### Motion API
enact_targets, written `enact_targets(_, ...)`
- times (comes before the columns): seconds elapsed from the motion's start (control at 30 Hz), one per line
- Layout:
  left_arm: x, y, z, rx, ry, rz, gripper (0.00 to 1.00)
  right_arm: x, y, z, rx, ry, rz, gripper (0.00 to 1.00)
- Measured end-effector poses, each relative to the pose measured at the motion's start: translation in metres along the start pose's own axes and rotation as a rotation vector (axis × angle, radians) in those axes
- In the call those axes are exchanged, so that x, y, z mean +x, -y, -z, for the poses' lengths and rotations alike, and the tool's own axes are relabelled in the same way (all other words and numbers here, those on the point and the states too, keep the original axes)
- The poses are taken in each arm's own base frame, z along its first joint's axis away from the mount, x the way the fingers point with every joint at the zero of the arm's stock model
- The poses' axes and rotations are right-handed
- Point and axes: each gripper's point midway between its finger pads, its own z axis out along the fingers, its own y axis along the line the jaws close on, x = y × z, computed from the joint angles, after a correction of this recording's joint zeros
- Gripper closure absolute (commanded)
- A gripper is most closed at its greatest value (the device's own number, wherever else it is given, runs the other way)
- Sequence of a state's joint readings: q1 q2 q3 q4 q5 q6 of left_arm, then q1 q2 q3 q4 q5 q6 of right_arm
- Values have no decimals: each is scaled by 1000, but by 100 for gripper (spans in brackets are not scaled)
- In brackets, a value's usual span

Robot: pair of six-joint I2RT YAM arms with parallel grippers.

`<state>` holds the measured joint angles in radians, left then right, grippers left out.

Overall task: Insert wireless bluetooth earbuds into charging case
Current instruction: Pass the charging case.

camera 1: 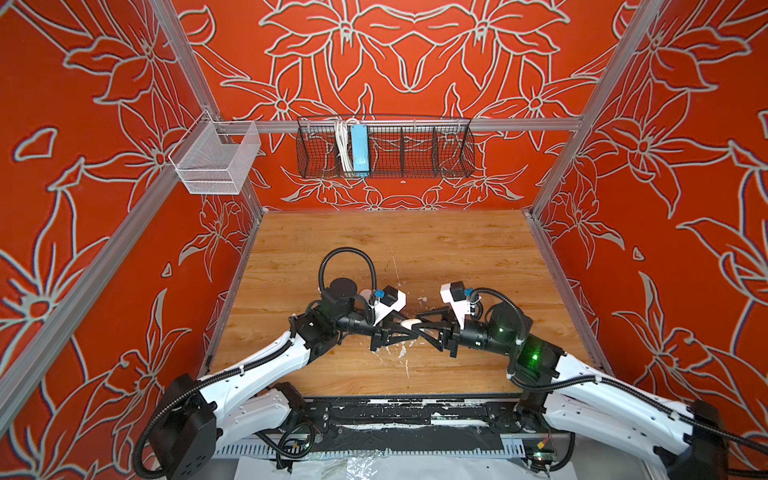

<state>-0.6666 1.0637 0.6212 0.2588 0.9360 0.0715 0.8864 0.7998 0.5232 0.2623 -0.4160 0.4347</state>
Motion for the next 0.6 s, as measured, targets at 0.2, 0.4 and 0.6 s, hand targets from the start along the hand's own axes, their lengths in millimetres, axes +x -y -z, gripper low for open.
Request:
enact_targets(0.2, 5, -9, -1, -44, -33, -6, 100, 1, 8, -4, 58, -31, -22, 68)
enact_targets(0.4, 13, -14, -2, -75, -69, -10, 98, 6, 17, -6, 105, -61, -46, 71)
enact_targets(0.6, 15, -15, 0, -94, -76, -35, 94, 7, 18, -8, 121, -90, -58, 71)
